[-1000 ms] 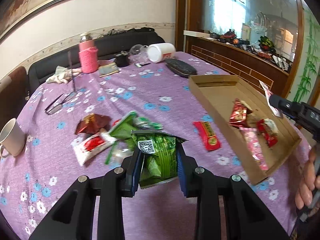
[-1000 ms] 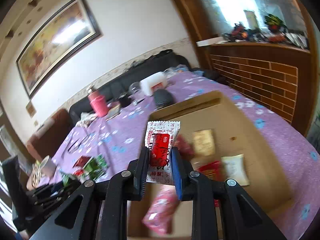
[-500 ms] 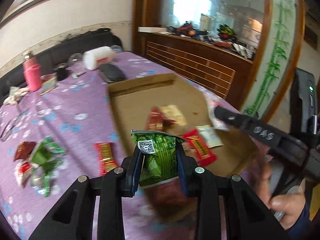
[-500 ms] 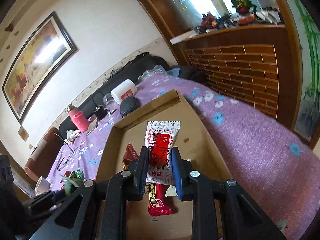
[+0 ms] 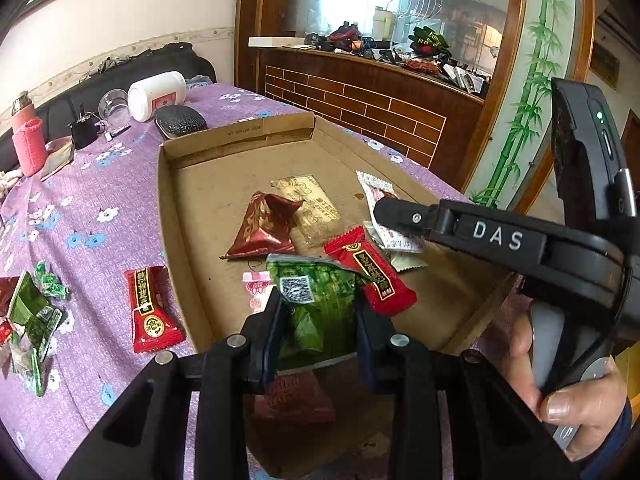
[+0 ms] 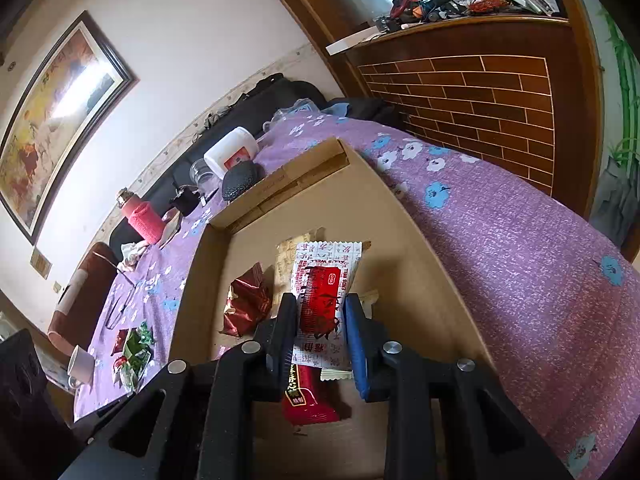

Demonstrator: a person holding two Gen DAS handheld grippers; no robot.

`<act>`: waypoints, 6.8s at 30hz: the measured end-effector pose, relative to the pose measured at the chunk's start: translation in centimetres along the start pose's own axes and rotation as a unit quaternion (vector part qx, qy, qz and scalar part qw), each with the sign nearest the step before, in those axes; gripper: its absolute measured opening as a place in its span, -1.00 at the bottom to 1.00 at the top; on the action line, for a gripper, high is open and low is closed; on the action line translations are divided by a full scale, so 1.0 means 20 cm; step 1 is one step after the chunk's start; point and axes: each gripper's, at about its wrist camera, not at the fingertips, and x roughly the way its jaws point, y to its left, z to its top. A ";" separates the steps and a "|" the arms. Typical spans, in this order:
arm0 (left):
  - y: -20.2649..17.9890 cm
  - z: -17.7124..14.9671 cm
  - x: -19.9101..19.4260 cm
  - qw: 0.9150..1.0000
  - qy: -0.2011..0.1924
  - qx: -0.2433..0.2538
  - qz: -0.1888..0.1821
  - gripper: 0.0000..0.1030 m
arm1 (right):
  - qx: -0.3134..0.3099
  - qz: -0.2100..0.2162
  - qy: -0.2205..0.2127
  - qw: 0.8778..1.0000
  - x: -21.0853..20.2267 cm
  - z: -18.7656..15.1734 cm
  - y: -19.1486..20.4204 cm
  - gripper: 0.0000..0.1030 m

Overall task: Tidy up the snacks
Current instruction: 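Release the green pouch into the tray with the left gripper while the right gripper releases the white-red packet, then move both grippers back to the snack pile and grasp a clear green-trimmed packet with the right gripper, then grasp the white-red packet with the left gripper while the right gripper holds the clear packet, then lift the white-red packet with the left gripper while the right gripper holds the clear packet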

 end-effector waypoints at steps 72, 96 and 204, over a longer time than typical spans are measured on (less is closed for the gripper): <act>1.45 -0.15 -0.64 0.969 -0.014 -0.186 0.162 -0.12 | -0.324 0.143 0.190 0.916 0.53 -0.48 1.41 -0.01; 1.35 -0.18 -0.53 0.983 0.036 -0.108 0.141 0.00 | -0.343 0.115 0.158 0.919 0.58 -0.52 1.34 -0.34; 1.07 -0.15 -0.59 0.943 -0.103 -0.081 0.306 -0.55 | -0.279 0.105 0.074 0.952 0.46 -0.35 1.24 -0.34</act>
